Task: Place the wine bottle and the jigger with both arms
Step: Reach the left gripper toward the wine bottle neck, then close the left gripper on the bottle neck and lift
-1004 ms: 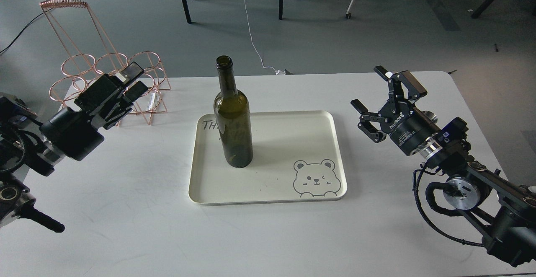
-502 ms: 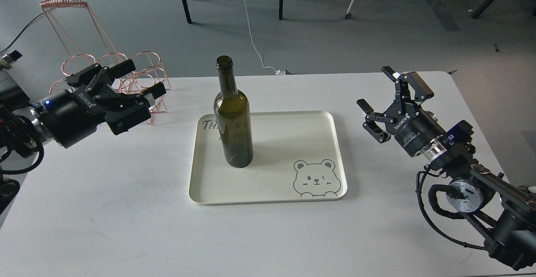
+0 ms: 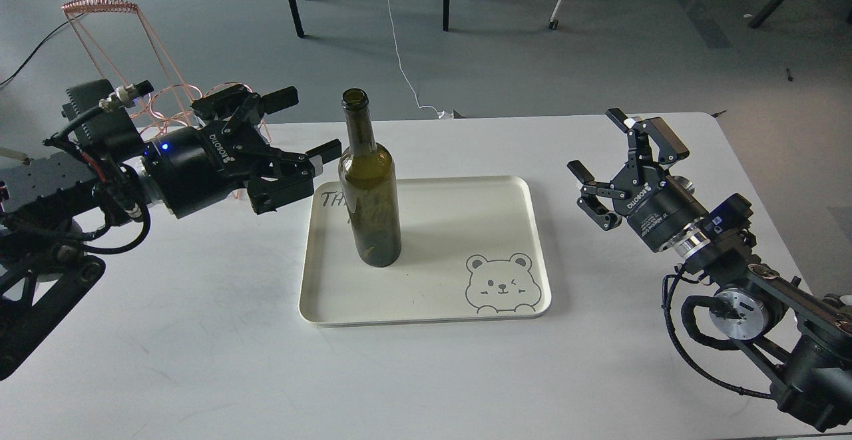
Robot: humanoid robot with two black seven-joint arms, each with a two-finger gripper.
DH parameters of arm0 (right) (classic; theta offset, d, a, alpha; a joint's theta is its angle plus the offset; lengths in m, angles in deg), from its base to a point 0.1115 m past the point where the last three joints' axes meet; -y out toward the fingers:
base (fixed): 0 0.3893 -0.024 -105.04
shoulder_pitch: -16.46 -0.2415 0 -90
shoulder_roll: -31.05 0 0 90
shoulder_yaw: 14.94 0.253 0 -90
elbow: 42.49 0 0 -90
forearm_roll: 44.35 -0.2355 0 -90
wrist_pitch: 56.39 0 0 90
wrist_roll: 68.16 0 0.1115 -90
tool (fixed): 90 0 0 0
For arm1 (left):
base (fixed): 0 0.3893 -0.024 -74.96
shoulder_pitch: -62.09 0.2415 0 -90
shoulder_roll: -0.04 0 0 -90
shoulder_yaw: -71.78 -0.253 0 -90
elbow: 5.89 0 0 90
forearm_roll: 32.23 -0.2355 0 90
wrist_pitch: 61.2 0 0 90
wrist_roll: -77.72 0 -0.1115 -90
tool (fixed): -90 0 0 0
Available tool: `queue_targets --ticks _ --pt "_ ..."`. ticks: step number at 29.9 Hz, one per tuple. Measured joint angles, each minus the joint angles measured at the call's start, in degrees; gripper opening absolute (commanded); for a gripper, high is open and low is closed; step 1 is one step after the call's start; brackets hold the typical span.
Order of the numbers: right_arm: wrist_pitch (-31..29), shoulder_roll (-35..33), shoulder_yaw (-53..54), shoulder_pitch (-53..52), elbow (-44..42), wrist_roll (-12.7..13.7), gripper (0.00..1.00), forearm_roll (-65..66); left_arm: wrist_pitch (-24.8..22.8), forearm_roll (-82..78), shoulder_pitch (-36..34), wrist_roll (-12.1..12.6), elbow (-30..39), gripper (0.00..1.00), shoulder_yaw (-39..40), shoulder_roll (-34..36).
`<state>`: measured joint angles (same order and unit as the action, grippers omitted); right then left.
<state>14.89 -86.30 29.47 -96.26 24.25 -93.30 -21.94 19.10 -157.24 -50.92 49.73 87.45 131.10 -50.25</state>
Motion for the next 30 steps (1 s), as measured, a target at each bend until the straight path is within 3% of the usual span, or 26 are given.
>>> queue_targets --ticks 17,30 --pt "0.09 0.06 0.13 0.11 -0.46 -0.08 0.99 -0.05 -0.15 0.00 -5.18 -0.01 -5.25 0.96 -5.56 -7.62" --pt "0.66 0.35 0.49 0.26 -0.47 -0.09 0.99 -0.07 -0.15 0.00 -6.15 -0.01 -7.71 0.69 -6.06 -8.88"
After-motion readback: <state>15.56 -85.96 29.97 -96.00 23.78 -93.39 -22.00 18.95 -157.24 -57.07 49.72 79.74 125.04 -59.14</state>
